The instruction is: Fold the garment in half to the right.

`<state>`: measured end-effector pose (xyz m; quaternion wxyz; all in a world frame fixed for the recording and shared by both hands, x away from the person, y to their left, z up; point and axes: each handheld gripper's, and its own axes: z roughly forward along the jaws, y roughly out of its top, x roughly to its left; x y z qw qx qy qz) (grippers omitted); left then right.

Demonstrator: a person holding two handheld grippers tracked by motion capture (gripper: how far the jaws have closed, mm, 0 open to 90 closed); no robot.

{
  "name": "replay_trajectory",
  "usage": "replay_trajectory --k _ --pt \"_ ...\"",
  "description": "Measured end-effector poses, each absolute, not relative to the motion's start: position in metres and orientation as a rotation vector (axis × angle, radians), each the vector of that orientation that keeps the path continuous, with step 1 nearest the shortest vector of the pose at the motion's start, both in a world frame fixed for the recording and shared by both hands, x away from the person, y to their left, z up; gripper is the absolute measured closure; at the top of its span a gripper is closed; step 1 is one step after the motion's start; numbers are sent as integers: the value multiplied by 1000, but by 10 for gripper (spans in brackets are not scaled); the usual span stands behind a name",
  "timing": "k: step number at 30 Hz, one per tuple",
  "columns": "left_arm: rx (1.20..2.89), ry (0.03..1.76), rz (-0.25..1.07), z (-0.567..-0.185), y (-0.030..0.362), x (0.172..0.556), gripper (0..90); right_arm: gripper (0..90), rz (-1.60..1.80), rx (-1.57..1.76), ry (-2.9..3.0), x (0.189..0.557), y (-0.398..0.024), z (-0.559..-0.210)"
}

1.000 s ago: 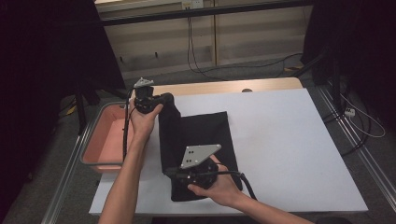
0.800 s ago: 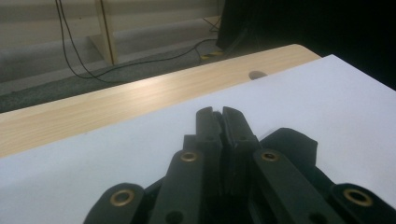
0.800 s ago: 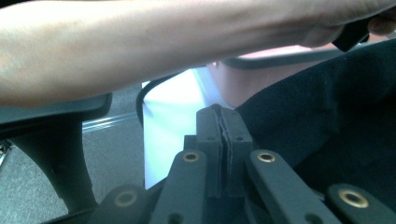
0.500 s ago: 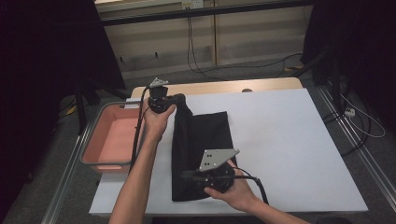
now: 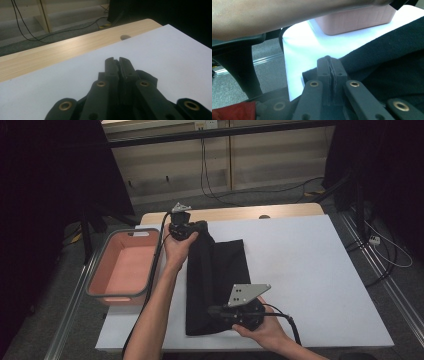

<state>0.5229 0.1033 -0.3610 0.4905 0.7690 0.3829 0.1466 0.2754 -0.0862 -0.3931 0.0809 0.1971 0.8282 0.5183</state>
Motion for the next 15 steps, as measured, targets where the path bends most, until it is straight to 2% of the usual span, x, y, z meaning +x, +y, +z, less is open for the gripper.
replay_trajectory --k 15 --pt "1894 902 327 -367 78 526 862 879 1534 635 2472 270 -103 -399"
